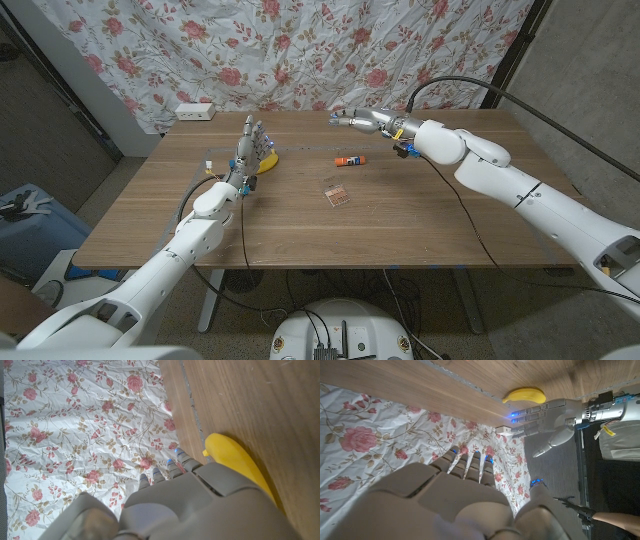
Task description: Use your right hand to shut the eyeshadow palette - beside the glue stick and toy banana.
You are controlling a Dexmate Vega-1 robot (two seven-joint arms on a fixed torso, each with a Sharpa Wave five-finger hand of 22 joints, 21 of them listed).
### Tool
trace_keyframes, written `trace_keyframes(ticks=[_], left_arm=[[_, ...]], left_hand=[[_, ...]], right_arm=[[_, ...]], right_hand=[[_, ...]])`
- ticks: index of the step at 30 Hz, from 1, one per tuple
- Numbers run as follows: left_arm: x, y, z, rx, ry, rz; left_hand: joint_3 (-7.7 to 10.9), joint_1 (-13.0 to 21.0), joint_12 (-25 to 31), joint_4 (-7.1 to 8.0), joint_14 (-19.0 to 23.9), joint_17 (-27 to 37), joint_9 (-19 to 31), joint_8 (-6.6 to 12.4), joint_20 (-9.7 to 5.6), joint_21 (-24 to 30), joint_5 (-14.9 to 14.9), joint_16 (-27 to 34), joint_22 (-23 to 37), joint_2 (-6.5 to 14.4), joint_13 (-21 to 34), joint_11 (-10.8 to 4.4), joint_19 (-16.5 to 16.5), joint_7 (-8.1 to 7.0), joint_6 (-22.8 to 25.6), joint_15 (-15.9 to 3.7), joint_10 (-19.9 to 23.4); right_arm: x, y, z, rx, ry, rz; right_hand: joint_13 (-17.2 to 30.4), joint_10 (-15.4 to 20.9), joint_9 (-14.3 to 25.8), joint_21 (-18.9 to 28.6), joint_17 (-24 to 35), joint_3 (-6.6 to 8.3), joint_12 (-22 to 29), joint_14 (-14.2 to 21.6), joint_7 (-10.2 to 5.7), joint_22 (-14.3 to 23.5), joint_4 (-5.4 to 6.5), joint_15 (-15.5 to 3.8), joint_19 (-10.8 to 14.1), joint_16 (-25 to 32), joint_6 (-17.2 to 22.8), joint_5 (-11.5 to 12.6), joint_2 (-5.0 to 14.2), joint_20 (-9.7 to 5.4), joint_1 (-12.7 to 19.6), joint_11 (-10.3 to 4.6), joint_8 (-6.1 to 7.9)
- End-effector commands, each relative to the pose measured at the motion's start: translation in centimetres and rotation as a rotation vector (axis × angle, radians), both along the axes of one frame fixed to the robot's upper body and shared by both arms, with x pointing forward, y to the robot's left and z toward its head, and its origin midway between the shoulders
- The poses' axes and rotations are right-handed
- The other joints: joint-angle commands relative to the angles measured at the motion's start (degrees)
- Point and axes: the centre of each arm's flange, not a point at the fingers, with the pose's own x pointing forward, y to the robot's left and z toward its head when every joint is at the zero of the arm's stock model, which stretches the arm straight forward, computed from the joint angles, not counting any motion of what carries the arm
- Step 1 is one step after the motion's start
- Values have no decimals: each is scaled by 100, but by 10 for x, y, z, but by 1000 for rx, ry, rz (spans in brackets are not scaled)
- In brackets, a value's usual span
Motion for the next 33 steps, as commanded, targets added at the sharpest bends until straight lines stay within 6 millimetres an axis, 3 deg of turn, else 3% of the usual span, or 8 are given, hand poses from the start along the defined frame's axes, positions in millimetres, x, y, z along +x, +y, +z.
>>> trace_keyframes(ticks=[1,20,33], left_arm=[[0,0,0,0,0,0],[0,0,0,0,0,0],[0,0,0,0,0,0]], left_hand=[[21,72,29,37,-45,20,20,33,-45,40,32,44,25,-20,20,-49,54,-31,6,-408,9],[22,72,29,37,-44,20,20,32,-46,37,32,44,25,-20,20,-46,46,-31,4,-414,8],[23,72,29,37,-43,20,20,32,-44,38,32,44,25,-20,20,-56,47,-31,4,-411,9]], right_arm=[[3,20,-1,-108,16,-43],[11,42,-1,-221,52,-74],[23,53,-7,-276,86,-98]], right_hand=[[2,8,29,41,-4,-13,15,-43,-15,22,33,0,-18,15,-10,16,41,6,-57,-48,-8],[6,47,32,50,3,-82,32,-68,-16,24,175,26,-102,43,53,49,69,39,-170,-56,28],[11,85,41,49,8,-168,44,-109,36,27,338,48,-210,57,118,93,83,51,-237,-33,50]])
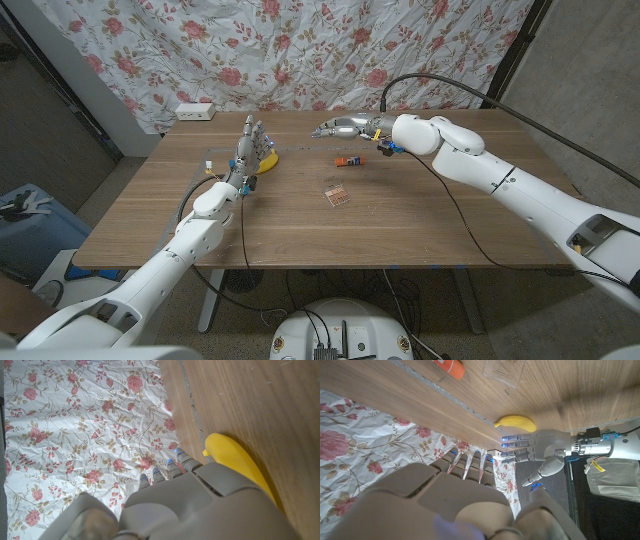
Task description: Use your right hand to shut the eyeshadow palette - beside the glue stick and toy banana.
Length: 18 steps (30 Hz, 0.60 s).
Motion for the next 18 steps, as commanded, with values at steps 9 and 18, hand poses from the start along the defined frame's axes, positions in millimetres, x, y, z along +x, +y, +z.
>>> trace_keyframes(ticks=[9,18], left_arm=[[0,0,0,0,0,0],[0,0,0,0,0,0]], left_hand=[[23,72,29,37,-41,20,20,32,-51,39,32,45,25,-20,20,-50,50,-31,5,-414,10],[23,72,28,37,-43,20,20,32,-44,38,32,44,25,-21,20,-52,48,-31,4,-411,6]], right_arm=[[15,14,-11,-170,16,-72],[21,18,-16,-202,33,-95]], right_hand=[[18,109,20,30,8,-111,62,-59,103,29,183,2,-112,45,21,82,103,29,-66,45,22],[24,157,29,41,7,-194,76,-52,169,30,291,12,-141,61,71,109,72,33,-75,83,44]])
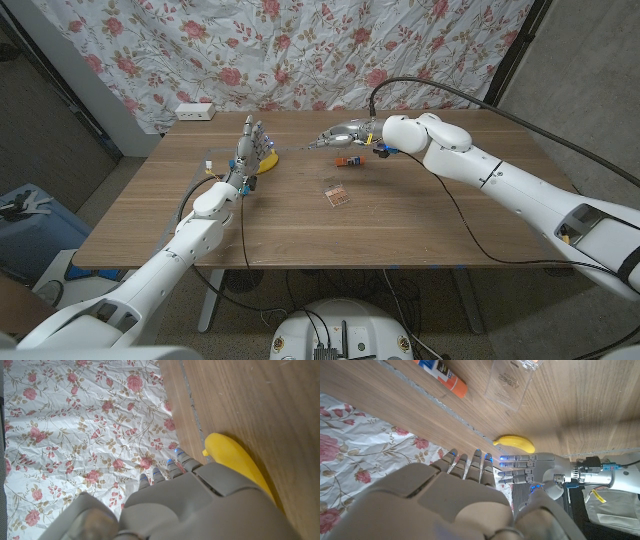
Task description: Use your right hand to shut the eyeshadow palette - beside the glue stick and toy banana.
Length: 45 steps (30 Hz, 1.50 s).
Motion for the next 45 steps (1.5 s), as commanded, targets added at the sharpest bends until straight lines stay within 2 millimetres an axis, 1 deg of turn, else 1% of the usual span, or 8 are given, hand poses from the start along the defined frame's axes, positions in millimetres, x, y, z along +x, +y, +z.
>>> trace_keyframes(ticks=[1,16,25,29,32,33,38,45], left_arm=[[0,0,0,0,0,0],[0,0,0,0,0,0],[0,0,0,0,0,0],[0,0,0,0,0,-1],[0,0,0,0,0,0],[0,0,0,0,0,0],[0,0,0,0,0,0],[0,1,0,1,0,-2]], left_hand=[[24,72,28,37,-43,20,20,32,-42,38,32,44,25,-21,20,-52,48,-31,4,-411,6],[24,71,30,37,-37,20,20,33,-45,39,31,46,25,-21,20,-50,51,-31,6,-409,13],[24,71,31,37,-40,20,20,32,-47,39,31,45,25,-22,20,-60,51,-31,6,-411,16],[25,71,31,37,-40,20,20,32,-51,38,31,45,25,-22,20,-61,50,-31,6,-410,16],[25,72,31,37,-39,20,20,32,-47,39,31,45,25,-22,20,-60,50,-31,6,-410,16],[25,72,30,37,-41,20,20,32,-48,39,31,45,25,-22,20,-59,52,-31,6,-411,14],[25,72,30,37,-43,20,20,32,-49,38,31,44,25,-22,20,-55,49,-31,6,-406,12],[26,72,30,37,-41,20,20,32,-50,39,31,45,25,-22,20,-52,52,-31,6,-410,12]], right_arm=[[9,6,-6,-64,18,-41],[17,14,-13,-115,50,-68],[20,16,-18,-132,67,-73],[21,18,-20,-146,73,-75],[22,21,-22,-154,79,-75],[22,22,-22,-159,79,-74],[23,25,-24,-171,79,-76],[24,28,-25,-189,81,-81]], right_hand=[[11,81,31,43,6,-20,32,-49,40,30,73,-5,-25,64,55,45,46,7,-54,4,47],[20,179,41,48,1,-133,58,-18,81,29,236,3,-80,92,168,88,27,50,-48,46,85],[26,231,48,50,-4,-202,69,-3,87,29,321,9,-111,104,248,112,8,86,-46,42,110],[32,303,55,50,-8,-257,90,14,119,28,377,21,-135,115,316,128,-14,134,-46,67,131],[39,354,61,52,-12,-310,103,89,126,28,430,104,-158,148,362,145,-29,200,-45,72,143],[43,405,64,55,-13,-336,118,114,122,29,455,132,-162,160,386,154,-35,222,-44,49,149],[51,489,71,59,-17,-394,140,158,178,29,500,122,-179,181,485,172,-48,258,-43,81,180],[64,646,82,62,-22,-485,184,228,230,30,549,100,-207,212,642,200,-72,282,-42,72,228]])
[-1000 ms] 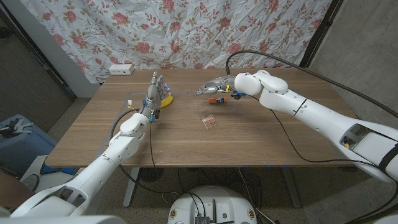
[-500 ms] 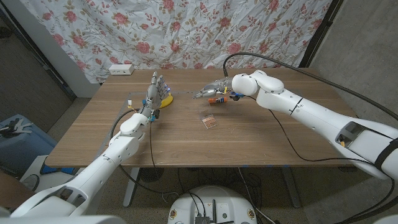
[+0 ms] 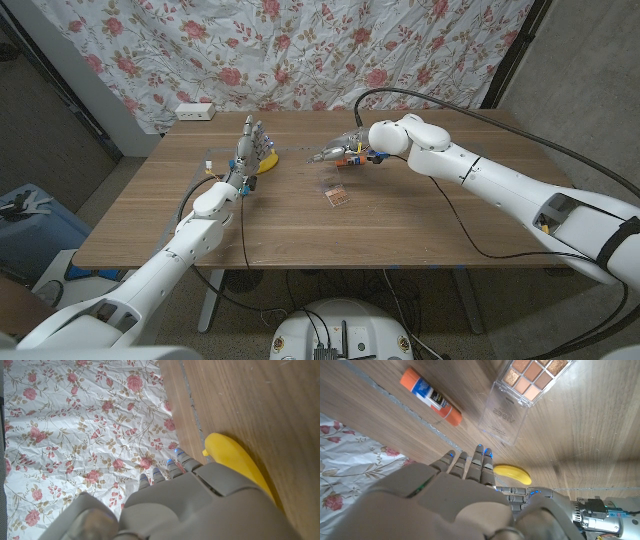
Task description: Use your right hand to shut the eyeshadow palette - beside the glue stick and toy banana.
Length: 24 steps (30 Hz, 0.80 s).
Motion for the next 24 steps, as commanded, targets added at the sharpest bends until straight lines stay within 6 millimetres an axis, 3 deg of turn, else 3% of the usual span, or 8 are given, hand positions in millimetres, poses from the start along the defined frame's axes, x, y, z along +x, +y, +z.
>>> trace_keyframes(ticks=[1,24], left_arm=[[0,1,0,1,0,-1],[0,0,0,1,0,-1]], left_hand=[[26,72,30,37,-41,20,20,32,-47,39,31,44,25,-22,20,-54,51,-31,6,-410,12],[28,72,31,37,-39,20,20,33,-45,40,31,45,25,-22,20,-50,54,-31,8,-410,15]], right_arm=[[3,7,-4,-35,8,-7],[9,14,-4,-91,21,-55]], right_hand=[[16,116,29,41,6,-33,53,61,18,30,29,-23,-26,45,127,60,-6,56,26,1,63],[157,932,127,47,-18,-479,294,363,87,28,81,-40,-178,182,1033,183,-93,110,27,38,385]])
